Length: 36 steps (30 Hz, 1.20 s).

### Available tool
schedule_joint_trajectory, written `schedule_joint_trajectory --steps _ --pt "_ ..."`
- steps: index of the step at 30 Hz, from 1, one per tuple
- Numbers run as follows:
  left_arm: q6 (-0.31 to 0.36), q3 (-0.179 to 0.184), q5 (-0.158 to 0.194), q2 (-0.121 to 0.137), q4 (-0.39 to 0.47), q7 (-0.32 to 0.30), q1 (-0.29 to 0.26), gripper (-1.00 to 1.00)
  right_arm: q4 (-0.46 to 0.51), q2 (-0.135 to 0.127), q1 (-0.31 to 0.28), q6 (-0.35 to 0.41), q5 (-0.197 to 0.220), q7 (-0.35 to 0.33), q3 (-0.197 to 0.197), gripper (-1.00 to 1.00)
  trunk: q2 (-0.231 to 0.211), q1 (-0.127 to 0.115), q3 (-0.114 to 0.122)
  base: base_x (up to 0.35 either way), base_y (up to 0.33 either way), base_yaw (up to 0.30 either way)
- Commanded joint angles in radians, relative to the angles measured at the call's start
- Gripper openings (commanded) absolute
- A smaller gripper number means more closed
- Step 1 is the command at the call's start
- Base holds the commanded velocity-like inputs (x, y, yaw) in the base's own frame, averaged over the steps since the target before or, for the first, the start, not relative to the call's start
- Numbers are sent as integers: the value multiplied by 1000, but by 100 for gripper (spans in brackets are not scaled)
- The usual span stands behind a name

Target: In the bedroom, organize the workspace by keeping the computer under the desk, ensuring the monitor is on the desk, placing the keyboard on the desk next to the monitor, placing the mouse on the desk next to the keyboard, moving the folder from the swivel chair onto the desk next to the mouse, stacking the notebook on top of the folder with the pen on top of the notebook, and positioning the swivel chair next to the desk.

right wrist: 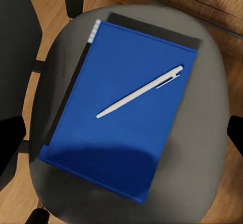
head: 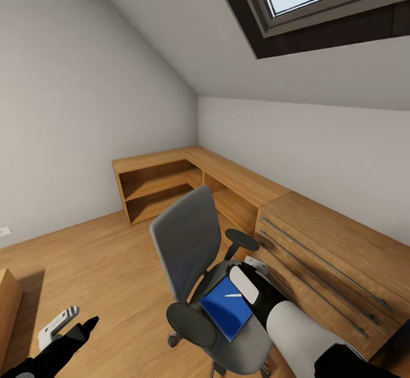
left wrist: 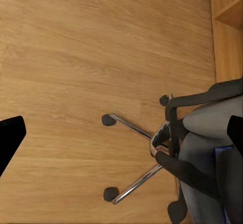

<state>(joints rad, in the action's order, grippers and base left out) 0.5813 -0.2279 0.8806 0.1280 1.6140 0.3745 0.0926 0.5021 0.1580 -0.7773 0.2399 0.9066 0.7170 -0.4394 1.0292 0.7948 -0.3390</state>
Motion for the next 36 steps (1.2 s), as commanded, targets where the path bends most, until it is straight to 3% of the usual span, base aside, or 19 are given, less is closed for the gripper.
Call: schedule_joint_trajectory --steps 1,10,11,12,18,21,24,28,36 --pt "1 -7 12 1 2 9 0 100 1 -1 -1 6 3 7 -6 100 8 4 -4 0 0 0" --pt "-24 -36 18 0 6 11 -18 100 3 -1 1 4 2 11 -6 100 71 38 -32 0 0 0" --pt "-25 -37 18 1 6 11 -24 100 4 -1 1 4 2 11 -6 100 78 42 -36 0 0 0" --pt "-26 -39 21 1 6 15 -65 100 4 -1 1 4 2 12 -5 100 85 46 -39 0 0 0" --pt "-22 -37 22 -6 5 18 -92 100 5 -1 1 4 2 12 -5 100 127 69 -57 0 0 0" --pt "-19 -12 20 -10 -4 17 -98 100 4 -2 1 3 2 12 -5 100 148 81 -67 0 0 0" --pt "-20 45 16 -7 -33 17 -100 100 3 -5 1 3 2 11 -5 100 169 92 -76 0 0 0" --pt "-20 87 6 -3 -59 17 -101 100 1 -7 1 2 2 8 -6 100 197 107 -89 0 0 0" --pt "-20 111 -6 -4 -70 16 -102 100 1 -8 2 -8 2 8 -7 100 253 138 -114 0 0 0"
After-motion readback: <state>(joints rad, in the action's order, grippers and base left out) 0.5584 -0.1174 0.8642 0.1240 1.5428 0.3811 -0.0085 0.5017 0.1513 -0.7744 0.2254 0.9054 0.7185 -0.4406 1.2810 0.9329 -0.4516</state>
